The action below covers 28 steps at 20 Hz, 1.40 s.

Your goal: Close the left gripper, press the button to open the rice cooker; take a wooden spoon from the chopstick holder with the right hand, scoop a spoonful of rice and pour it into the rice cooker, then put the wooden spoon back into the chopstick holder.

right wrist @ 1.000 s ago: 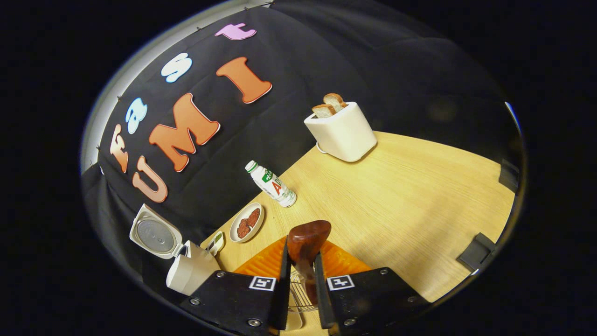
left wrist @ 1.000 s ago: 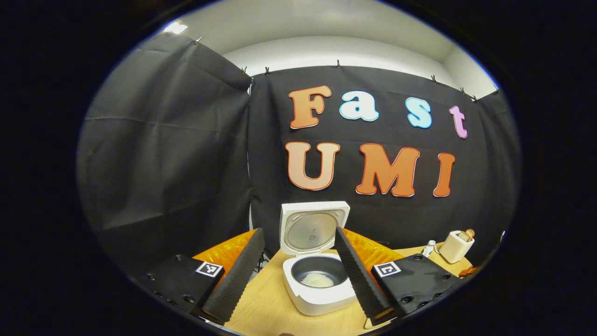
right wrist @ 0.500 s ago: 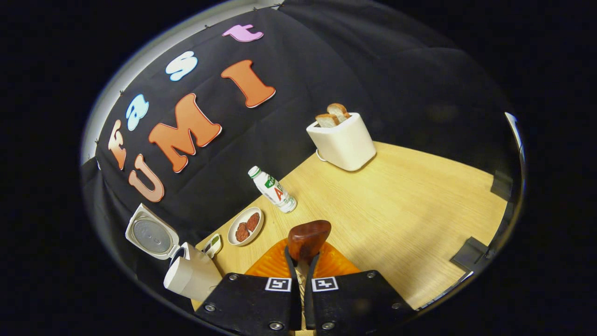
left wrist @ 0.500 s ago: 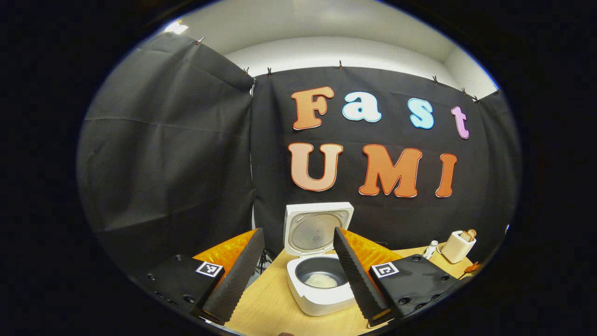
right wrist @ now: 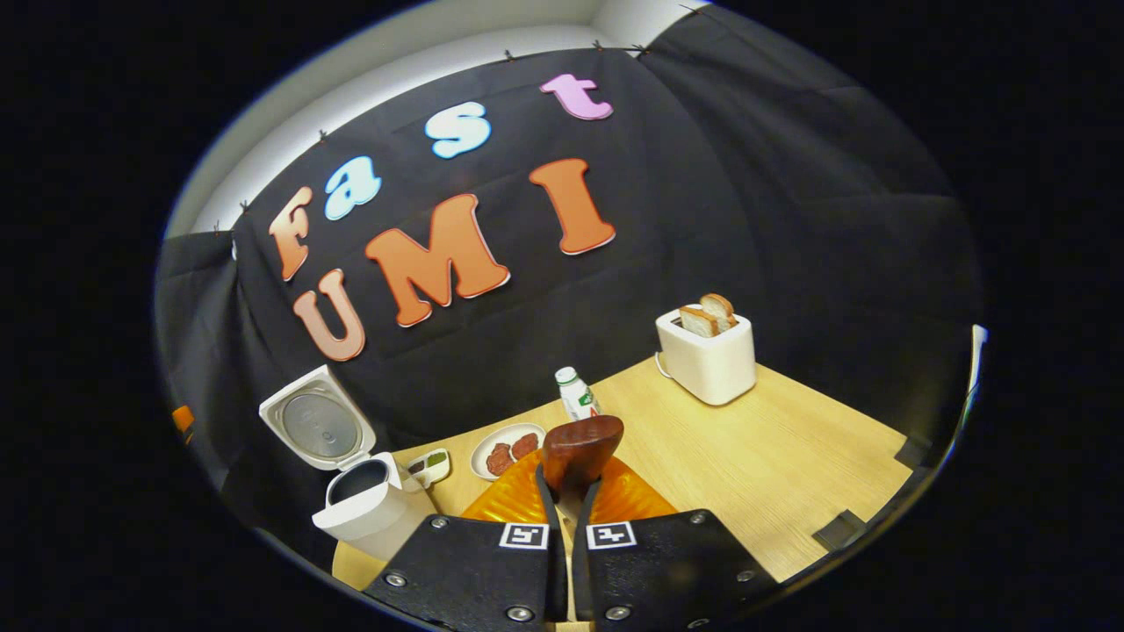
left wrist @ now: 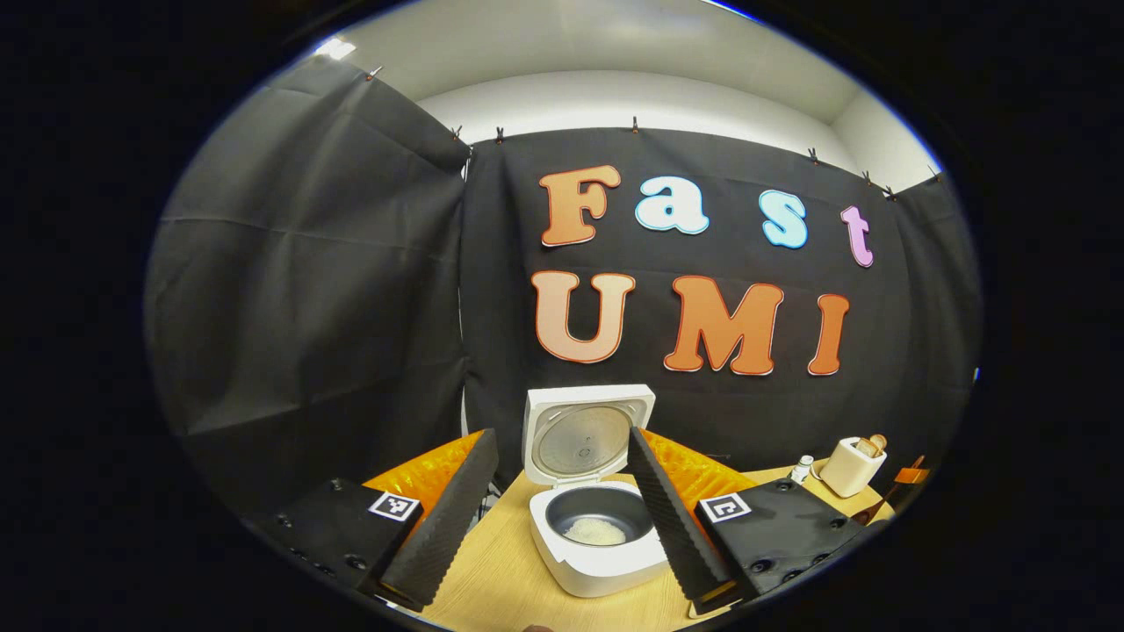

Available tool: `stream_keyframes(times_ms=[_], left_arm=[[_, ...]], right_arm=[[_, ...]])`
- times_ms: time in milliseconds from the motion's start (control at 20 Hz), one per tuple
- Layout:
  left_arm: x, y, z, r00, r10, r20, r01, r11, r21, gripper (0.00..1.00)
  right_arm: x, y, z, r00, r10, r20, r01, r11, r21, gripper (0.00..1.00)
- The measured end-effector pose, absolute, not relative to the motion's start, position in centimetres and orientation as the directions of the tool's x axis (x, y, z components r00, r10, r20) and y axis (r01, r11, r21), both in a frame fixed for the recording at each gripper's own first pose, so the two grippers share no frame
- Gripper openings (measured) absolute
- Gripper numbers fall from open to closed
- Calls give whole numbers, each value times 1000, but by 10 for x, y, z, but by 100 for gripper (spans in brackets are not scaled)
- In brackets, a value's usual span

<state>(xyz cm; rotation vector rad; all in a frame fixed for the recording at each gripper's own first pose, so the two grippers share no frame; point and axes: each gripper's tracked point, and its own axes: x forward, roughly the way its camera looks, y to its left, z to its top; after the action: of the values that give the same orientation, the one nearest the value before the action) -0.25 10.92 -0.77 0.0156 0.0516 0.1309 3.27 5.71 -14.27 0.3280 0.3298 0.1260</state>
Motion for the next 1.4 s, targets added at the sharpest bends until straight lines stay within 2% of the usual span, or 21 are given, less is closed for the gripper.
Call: stream_keyframes(times_ms=[450, 1000, 1150, 1400], left_arm=[[0, 130, -7, 989, 140, -52, -138, 990, 38, 100], [-1, 146, -25, 979, 176, -98, -169, 983, 73, 100], [-1, 147, -26, 979, 177, -101, -169, 982, 80, 100], [-2, 148, -29, 978, 179, -111, -170, 981, 89, 100]], right_arm=[[17, 151, -139, 926, 279, -256, -257, 960, 114, 2], [15, 187, -255, 876, 295, -380, -340, 939, -55, 2], [16, 188, -269, 872, 295, -390, -330, 944, -23, 2], [19, 191, -296, 839, 316, -443, -221, 942, 254, 1]])
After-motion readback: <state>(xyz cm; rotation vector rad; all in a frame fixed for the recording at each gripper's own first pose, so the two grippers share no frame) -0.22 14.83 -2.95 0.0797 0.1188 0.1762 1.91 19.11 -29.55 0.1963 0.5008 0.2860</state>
